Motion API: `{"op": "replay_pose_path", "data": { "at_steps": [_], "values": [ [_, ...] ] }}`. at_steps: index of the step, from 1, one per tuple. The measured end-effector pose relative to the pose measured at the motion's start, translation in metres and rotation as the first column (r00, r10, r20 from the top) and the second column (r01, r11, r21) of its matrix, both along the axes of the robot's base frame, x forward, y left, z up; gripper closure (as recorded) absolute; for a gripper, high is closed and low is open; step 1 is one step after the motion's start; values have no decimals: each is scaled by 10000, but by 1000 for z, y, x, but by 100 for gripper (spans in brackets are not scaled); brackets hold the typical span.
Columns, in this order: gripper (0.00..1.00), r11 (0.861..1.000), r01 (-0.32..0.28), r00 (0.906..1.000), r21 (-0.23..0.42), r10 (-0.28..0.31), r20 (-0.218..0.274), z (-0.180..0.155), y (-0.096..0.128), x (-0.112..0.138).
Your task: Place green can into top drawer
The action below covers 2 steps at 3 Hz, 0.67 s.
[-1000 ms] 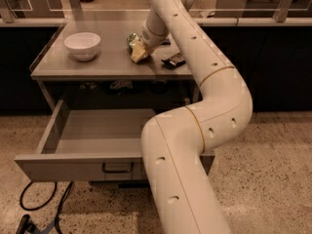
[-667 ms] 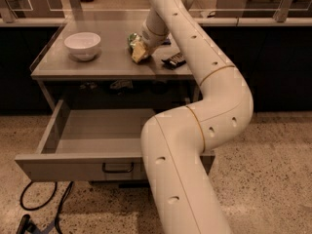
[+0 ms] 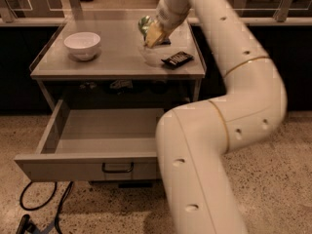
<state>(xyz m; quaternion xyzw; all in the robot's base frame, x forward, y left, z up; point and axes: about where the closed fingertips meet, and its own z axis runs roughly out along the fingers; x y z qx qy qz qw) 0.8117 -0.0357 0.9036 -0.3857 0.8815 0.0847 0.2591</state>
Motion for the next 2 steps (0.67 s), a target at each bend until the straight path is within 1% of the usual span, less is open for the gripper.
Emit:
{"op": "replay_pose_path", "data": {
  "at_steps": [1,2],
  "values": [
    [100,9990,-354,9966,279,332,754,100,-69,-68],
    [100,9992,-259,9967,294,236,778,96,-69,-63]
  ]
}}
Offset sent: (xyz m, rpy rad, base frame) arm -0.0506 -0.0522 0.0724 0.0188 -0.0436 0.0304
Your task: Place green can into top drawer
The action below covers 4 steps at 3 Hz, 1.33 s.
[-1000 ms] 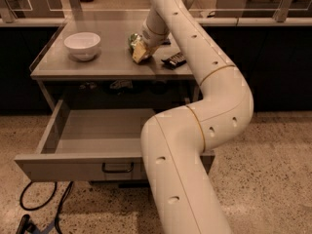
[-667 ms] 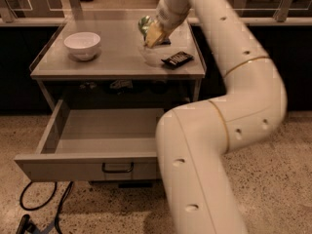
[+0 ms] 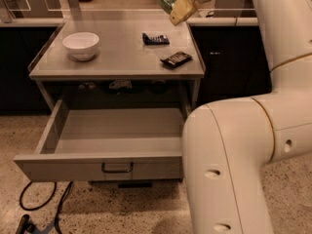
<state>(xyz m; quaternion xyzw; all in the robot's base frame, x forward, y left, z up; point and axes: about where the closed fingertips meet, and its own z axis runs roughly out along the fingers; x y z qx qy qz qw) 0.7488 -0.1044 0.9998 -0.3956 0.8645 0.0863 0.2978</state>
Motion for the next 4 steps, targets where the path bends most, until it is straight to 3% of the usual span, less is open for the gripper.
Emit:
{"op": "replay_pose_path", "data": {
  "at_steps": [1,2,3,4],
  "values": [
    [100,9958,51,9993,-916,-85,-375,15,26,-17],
    [100,9848,-254,9992,-1716,305,273,77,89,-46],
    [100,9843,-697,9942,-1619,817,693,89,132,-43],
    [100,9860,-656,9929,-1534,797,878,90,136,-37]
  ]
}}
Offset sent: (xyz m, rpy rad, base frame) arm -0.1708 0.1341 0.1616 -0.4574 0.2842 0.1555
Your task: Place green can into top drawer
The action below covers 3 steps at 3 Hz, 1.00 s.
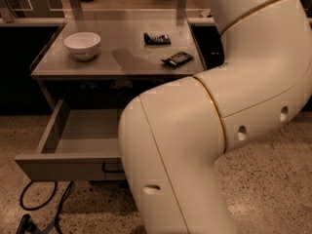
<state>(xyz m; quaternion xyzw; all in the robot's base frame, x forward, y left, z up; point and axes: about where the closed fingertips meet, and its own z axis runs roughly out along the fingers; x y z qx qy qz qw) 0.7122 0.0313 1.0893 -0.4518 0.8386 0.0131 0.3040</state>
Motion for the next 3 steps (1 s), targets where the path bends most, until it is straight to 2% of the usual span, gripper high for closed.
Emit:
{"op": "replay_pose_path", "data": {
  "at_steps": [1,2,3],
  "values": [
    [100,9930,993,9942,-632,-1017,-350,-16,-32,5],
    [100,9614,2452,9693,-1249,-2455,134,15,-107,-18],
    [100,9218,3515,9312,-1637,-3263,1625,87,-169,-61]
  ]
}}
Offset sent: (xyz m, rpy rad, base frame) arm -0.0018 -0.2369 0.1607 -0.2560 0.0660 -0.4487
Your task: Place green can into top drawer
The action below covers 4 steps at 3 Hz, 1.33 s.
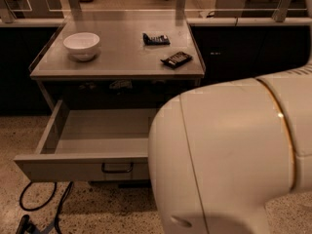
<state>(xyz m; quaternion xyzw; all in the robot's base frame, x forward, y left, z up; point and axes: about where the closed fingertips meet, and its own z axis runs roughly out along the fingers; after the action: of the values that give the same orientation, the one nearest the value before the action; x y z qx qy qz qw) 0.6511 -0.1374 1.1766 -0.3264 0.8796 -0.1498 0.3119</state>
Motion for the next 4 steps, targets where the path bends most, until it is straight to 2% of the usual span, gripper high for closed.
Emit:
{"op": "replay_pose_path", "data": {
  "at_steps": [1,2,3,4],
  "values": [
    [100,10000,12,9990,33,-14,452,10,-2,5],
    [100,9997,62,9986,215,-74,533,8,-4,10],
    [100,9964,409,9987,746,-384,-335,-27,-37,8],
    [100,9900,900,9952,1087,-852,-485,-59,-103,16]
  ]
}}
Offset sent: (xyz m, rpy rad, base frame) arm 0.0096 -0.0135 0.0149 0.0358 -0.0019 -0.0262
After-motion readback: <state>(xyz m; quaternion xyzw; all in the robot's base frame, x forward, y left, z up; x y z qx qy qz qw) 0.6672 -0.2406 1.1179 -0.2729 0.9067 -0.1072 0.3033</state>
